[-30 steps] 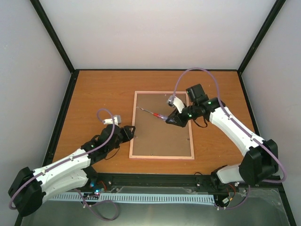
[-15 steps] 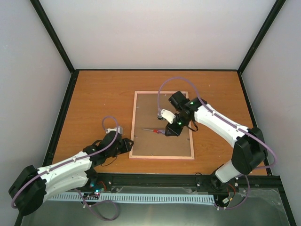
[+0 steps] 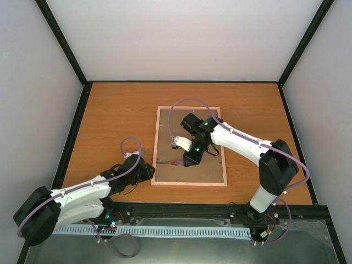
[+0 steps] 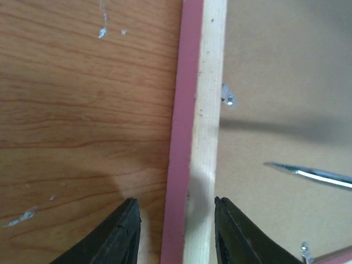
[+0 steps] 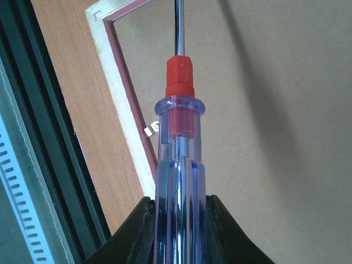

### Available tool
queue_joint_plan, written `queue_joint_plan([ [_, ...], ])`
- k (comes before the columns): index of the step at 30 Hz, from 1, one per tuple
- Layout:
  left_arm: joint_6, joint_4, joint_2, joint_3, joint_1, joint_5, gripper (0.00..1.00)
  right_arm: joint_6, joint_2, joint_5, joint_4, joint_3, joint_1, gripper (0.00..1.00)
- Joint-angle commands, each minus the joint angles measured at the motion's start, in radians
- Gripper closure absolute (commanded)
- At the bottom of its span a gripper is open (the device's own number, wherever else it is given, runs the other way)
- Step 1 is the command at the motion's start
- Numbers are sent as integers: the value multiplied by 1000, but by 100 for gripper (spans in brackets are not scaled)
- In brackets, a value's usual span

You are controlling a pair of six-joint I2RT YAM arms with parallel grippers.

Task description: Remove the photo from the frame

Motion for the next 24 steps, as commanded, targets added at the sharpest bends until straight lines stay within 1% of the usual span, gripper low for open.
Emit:
queue_joint_plan([
  [1, 8, 26, 70, 62, -13, -3, 61, 13, 42, -2, -6, 54, 24, 97],
  [5, 13, 32, 119, 89, -15, -8, 61, 13, 100, 3, -41, 87, 28, 97],
  [13, 14, 50, 178, 119, -14, -16, 61, 36, 104, 42, -32, 97, 39, 97],
  [24, 10, 37, 242, 147, -16, -14, 71, 62, 110, 88, -28, 101, 39, 97],
])
